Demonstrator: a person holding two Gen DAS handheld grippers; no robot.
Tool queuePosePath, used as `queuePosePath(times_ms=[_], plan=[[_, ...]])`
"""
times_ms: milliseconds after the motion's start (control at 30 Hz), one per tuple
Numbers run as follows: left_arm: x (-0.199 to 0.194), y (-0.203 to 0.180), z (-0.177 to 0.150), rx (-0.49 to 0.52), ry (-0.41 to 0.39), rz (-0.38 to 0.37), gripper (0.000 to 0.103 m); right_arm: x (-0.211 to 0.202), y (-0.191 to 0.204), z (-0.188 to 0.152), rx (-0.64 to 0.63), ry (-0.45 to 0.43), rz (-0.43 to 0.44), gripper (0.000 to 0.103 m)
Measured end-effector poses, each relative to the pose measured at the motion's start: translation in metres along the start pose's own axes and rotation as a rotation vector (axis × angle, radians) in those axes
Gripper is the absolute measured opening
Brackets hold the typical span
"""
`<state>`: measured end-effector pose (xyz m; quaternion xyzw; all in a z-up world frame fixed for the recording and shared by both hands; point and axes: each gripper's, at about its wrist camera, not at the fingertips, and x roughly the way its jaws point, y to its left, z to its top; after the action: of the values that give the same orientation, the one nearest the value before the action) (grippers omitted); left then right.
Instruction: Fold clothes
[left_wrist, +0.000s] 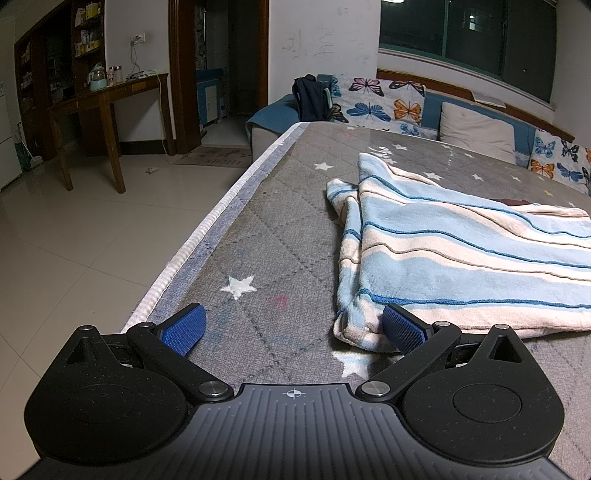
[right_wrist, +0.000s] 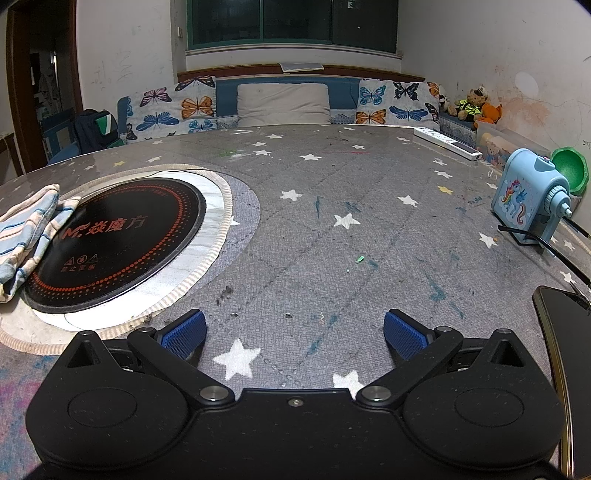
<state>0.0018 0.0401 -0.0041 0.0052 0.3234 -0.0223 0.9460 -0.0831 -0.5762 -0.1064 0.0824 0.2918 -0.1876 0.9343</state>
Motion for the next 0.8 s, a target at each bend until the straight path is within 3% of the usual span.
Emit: queuePosePath(times_ms=[567,800], plan=[[0.0007,-0.0003,-0.0008,0.005,0.007,0.005,0.103,0.0,-0.0001,-0.0001,0.0,0.0,0.0,0.103],[-0.0024,0.0001,0.0058,-0.027,0.086,0.016,0.103,-0.0001,0.0,-0.0001,0.001,0.0,0.001,0.103]])
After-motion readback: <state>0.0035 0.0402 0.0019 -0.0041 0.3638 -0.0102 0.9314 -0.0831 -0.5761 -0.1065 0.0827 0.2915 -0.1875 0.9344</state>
